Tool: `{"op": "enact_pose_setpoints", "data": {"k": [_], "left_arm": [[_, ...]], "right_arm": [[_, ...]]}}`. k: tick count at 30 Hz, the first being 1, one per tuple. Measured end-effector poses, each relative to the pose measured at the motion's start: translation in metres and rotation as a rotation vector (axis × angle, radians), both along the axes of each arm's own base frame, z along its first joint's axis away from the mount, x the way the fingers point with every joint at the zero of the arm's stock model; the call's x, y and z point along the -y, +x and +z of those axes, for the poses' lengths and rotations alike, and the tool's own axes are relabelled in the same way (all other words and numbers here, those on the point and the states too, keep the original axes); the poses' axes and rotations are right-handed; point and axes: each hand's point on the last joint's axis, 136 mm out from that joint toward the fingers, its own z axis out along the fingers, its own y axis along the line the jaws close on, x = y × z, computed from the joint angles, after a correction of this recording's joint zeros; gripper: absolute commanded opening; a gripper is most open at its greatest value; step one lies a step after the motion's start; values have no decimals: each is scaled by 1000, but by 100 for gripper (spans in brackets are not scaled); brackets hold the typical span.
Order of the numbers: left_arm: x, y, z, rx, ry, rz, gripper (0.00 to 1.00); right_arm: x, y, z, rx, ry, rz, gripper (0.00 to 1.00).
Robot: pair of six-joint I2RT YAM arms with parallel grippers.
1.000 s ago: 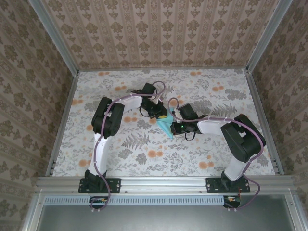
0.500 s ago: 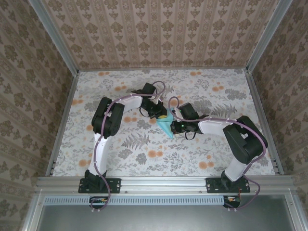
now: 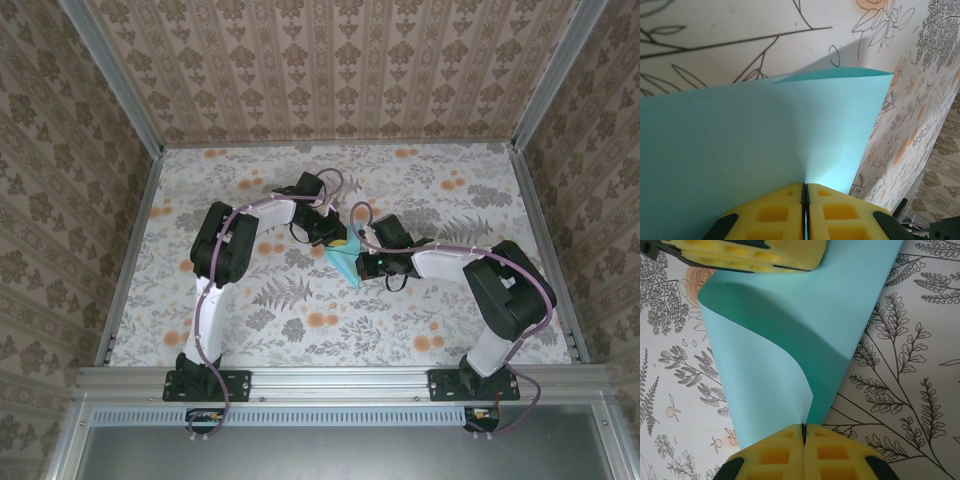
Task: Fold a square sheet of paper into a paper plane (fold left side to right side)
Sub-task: Third fold the triangle at the center of the table.
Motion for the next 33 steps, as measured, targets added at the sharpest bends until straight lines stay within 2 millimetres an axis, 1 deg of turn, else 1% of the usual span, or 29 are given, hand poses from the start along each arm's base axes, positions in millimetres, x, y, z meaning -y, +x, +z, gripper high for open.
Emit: {"op": "enact_pose_setpoints", "data": {"k": [5, 18, 24, 29, 33], "left_arm": [[0, 0, 0, 0, 0, 0, 11], [0, 0, 0, 0, 0, 0, 11], [0, 0, 1, 6, -2, -8, 15], [-1, 2, 8, 11, 4, -23, 20], [-3, 17, 26, 53, -12, -22, 23]], "right_arm": [[2, -1, -7, -12, -16, 2, 0], [0, 2, -7, -15, -25, 13, 0], [1, 1, -8, -20, -31, 17, 0], [1, 0, -8, -22, -34, 19, 0], [1, 1, -8, -33, -50, 35, 0]]}}
